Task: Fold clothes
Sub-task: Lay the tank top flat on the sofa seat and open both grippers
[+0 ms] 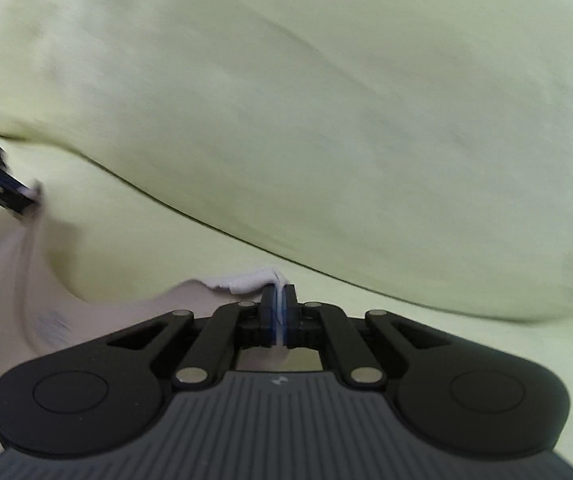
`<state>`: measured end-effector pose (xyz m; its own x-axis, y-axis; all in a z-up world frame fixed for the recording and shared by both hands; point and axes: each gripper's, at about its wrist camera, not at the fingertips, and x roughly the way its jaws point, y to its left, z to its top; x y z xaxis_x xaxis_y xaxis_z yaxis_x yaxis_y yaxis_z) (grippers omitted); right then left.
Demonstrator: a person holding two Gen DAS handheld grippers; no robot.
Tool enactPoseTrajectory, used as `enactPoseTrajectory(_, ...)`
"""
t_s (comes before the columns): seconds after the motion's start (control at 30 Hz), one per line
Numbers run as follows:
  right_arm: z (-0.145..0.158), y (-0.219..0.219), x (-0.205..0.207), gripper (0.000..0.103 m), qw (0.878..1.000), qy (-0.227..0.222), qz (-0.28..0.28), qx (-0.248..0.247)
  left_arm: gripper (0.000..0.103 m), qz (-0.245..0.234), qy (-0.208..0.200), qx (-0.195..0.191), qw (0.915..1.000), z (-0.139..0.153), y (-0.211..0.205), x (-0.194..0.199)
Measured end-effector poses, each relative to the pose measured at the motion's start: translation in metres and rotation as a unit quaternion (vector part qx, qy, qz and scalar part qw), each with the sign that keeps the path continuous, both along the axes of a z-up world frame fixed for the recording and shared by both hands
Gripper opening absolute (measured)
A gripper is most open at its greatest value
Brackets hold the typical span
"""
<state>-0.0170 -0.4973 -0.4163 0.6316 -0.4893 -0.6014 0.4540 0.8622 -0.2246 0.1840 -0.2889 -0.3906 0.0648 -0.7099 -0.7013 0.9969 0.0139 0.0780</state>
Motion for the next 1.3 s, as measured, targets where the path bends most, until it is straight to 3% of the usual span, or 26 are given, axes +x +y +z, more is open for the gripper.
enactPoseTrajectory(0.07,-0.012,-0.005,-0.003,0.001,1.000,0.016,-0.016,-0.001,0.001,0.007,-0.002,0.012,0.9999,-0.005,-0.005,0.000)
enactPoseTrajectory(0.13,-0.021,-0.009,-0.005,0.002,0.999,0.019,-0.011,0.035,0.001,0.015,-0.002,0.020,0.9997,-0.009,-0.004,0.002)
enactPoseTrajectory(0.17,-0.022,-0.009,-0.007,0.010,0.999,0.015,-0.004,0.049,0.002,0.020,0.000,0.020,0.9996,-0.011,-0.003,0.002)
enactPoseTrajectory(0.2,-0.023,-0.009,-0.009,0.019,0.998,0.010,0.003,0.062,0.014,0.032,0.005,0.017,0.9993,-0.011,0.000,0.002)
enactPoseTrajectory(0.23,-0.019,-0.008,-0.015,0.040,0.998,-0.004,0.002,0.065,0.016,0.044,0.010,0.015,0.9989,-0.010,0.003,0.002)
enactPoseTrajectory(0.27,-0.014,-0.008,-0.022,0.046,0.998,-0.022,-0.003,0.065,0.021,0.061,0.021,0.009,0.9979,-0.007,0.007,0.005)
enactPoseTrajectory(0.33,-0.002,-0.009,-0.040,0.046,0.997,-0.041,-0.019,0.069,0.031,0.098,0.047,-0.004,0.9940,-0.002,0.017,0.011)
enactPoseTrajectory(0.53,0.012,0.010,-0.098,0.049,0.992,-0.046,-0.043,0.109,0.034,0.160,0.077,-0.025,0.9839,0.010,0.069,0.002)
enactPoseTrajectory(0.6,0.012,0.025,-0.121,0.052,0.990,-0.042,-0.049,0.127,0.047,0.159,0.088,-0.020,0.9831,0.007,0.090,-0.016)
enactPoseTrajectory(0.73,0.019,0.069,-0.177,0.056,0.982,-0.051,-0.072,0.164,0.047,0.150,0.120,-0.011,0.9813,0.006,0.137,-0.058)
enactPoseTrajectory(0.9,0.021,0.128,-0.233,0.062,0.981,-0.043,-0.073,0.172,0.047,0.129,0.158,0.000,0.9789,0.008,0.193,-0.126)
enactPoseTrajectory(1.1,0.017,0.169,-0.281,0.073,0.980,-0.012,-0.059,0.190,0.047,0.155,0.222,0.022,0.9624,0.005,0.249,-0.181)
enactPoseTrajectory(1.2,0.018,0.180,-0.298,0.075,0.980,-0.011,-0.053,0.193,0.047,0.167,0.220,0.033,0.9605,-0.002,0.254,-0.197)
enactPoseTrajectory(1.3,0.024,0.180,-0.300,0.075,0.980,-0.021,-0.044,0.194,0.047,0.179,0.206,0.018,0.9619,0.005,0.245,-0.186)
